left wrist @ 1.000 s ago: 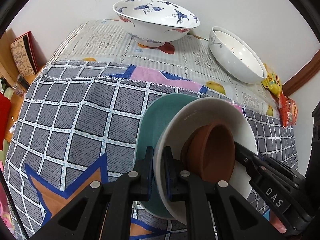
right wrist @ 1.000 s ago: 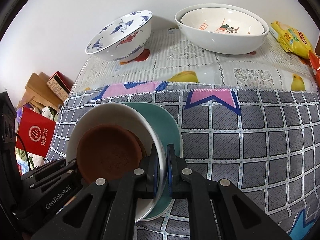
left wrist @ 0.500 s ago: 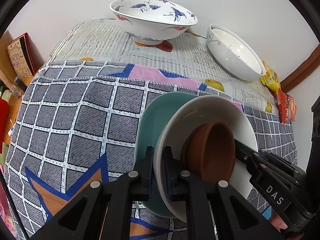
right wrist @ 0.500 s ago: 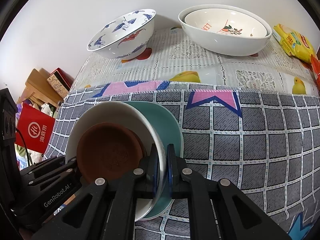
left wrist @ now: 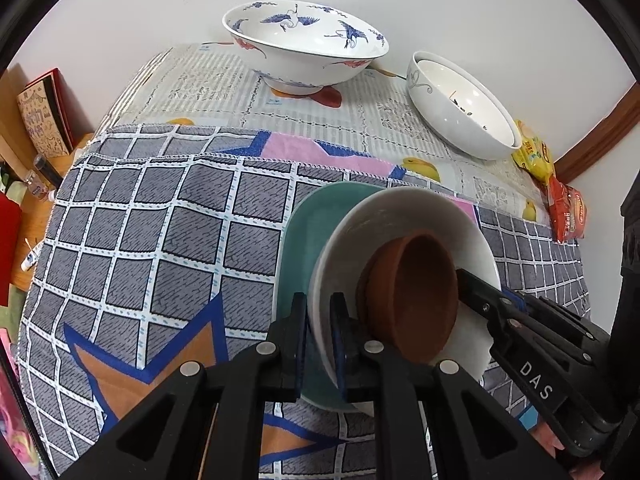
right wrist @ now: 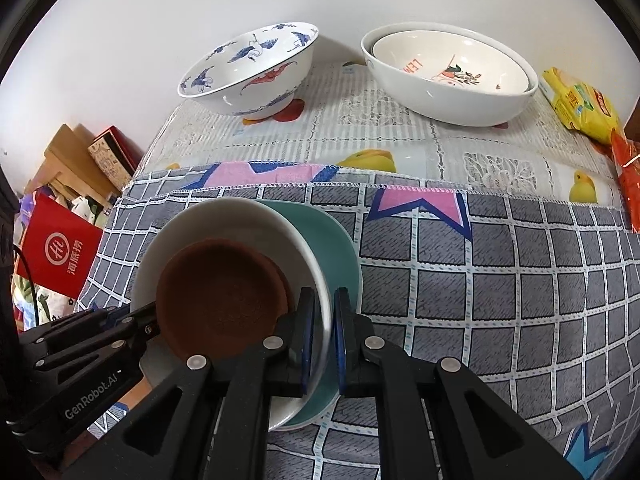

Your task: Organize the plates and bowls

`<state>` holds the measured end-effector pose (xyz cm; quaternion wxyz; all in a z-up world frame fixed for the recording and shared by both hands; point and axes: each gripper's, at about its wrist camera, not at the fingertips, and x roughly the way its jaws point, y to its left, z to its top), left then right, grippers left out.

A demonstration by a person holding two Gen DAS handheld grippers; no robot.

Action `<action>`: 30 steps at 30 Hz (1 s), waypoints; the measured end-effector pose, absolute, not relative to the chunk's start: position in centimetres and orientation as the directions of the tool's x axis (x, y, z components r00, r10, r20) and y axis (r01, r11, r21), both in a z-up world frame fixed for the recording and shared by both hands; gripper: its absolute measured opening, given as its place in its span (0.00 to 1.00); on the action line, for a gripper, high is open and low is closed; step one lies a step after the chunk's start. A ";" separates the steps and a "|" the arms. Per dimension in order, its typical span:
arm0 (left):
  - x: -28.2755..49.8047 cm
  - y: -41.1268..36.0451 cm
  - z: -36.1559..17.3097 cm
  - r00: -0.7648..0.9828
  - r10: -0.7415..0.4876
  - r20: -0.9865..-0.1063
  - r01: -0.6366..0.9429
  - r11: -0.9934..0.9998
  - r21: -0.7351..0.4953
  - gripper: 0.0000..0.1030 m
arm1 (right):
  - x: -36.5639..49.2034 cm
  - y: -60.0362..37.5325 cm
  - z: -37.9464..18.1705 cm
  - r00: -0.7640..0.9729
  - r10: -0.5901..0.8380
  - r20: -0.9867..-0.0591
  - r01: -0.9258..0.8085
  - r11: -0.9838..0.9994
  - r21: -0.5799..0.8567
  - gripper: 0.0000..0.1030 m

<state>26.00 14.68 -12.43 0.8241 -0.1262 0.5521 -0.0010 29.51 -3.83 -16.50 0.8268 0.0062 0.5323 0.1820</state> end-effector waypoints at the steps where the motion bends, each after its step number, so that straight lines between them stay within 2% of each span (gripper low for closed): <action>1: 25.9 14.6 -12.3 0.391 -0.139 -0.910 -0.136 0.969 -0.206 0.13 | 29.4 -3.9 -16.4 0.368 0.310 -0.876 -0.293 0.933 0.207 0.08; 10: 23.7 13.9 -10.4 0.407 -0.123 -0.905 -0.118 0.976 -0.185 0.13 | 27.2 -5.1 -14.8 0.383 0.324 -0.865 -0.297 0.930 0.217 0.09; 15: 21.7 12.9 -8.3 0.437 -0.130 -0.890 -0.087 0.979 -0.185 0.15 | 25.0 -6.2 -13.7 0.395 0.327 -0.859 -0.301 0.929 0.215 0.15; 16: 21.2 12.5 -7.7 0.448 -0.124 -0.885 -0.079 0.981 -0.178 0.17 | 24.4 -6.7 -13.3 0.405 0.321 -0.856 -0.294 0.932 0.211 0.15; 18: 20.2 11.6 -6.6 0.468 -0.123 -0.875 -0.059 0.984 -0.170 0.26 | 23.1 -7.8 -12.4 0.421 0.331 -0.845 -0.284 0.932 0.223 0.15; 21: 18.4 10.2 -5.0 0.503 -0.136 -0.854 -0.026 0.985 -0.171 0.33 | 21.2 -9.6 -10.8 0.450 0.326 -0.832 -0.266 0.938 0.224 0.17; 22: 17.7 9.7 -4.5 0.514 -0.139 -0.846 -0.013 0.985 -0.170 0.35 | 20.5 -10.3 -10.1 0.467 0.318 -0.825 -0.260 0.941 0.215 0.18; 24: 16.4 8.6 -3.7 0.535 -0.139 -0.833 0.003 0.987 -0.162 0.45 | 18.8 -11.7 -8.8 0.493 0.283 -0.823 -0.240 0.953 0.185 0.31; 28: 13.5 6.5 -2.1 0.565 -0.145 -0.812 0.035 0.988 -0.152 0.48 | 15.6 -14.6 -6.5 0.553 0.244 -0.797 -0.196 0.967 0.160 0.35; 30: 12.2 5.5 -1.4 0.578 -0.152 -0.802 0.054 0.987 -0.148 0.55 | 13.7 -16.1 -5.3 0.593 0.214 -0.776 -0.168 0.976 0.141 0.38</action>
